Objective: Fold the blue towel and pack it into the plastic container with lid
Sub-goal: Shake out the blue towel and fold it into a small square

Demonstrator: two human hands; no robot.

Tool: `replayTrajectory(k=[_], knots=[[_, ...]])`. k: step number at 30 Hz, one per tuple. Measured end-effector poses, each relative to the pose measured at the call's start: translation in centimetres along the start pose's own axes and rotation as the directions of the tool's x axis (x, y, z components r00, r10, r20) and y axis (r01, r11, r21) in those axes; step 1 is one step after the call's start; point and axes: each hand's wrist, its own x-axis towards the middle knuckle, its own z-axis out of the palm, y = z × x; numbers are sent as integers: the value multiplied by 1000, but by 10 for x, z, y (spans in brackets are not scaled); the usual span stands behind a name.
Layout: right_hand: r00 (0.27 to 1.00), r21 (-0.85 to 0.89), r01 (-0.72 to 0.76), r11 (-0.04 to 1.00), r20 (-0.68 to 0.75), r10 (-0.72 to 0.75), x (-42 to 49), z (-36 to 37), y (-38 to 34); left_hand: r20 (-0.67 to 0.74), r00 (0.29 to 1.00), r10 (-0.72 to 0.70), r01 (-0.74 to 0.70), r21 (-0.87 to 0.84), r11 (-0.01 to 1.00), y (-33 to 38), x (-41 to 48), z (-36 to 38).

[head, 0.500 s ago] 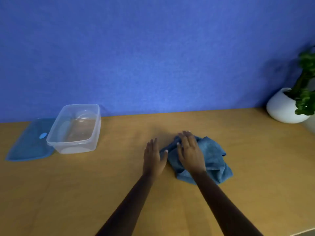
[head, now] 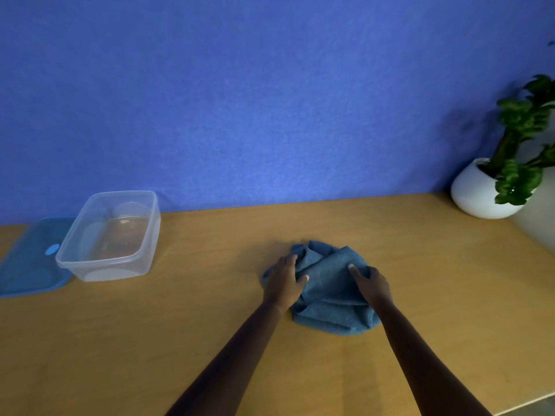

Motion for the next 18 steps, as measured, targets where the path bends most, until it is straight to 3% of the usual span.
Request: replayTrajectory(k=[5, 11, 15, 18], knots=[[994, -104, 112, 988, 30, -109, 0, 5, 5, -28, 998, -56, 56, -19, 998, -2, 2, -3], [970, -88, 244, 966, 4, -245, -3, 4, -11, -96, 989, -109, 97, -124, 988, -9, 3, -17], [937, -42, 347, 937, -28, -348, -9, 3, -38, -212, 970, -117, 64, -241, 968, -16, 4, -37], [905, 8, 419, 908, -81, -417, -14, 2, -63, -329, 942, -70, -37, -307, 951, -19, 1, -52]])
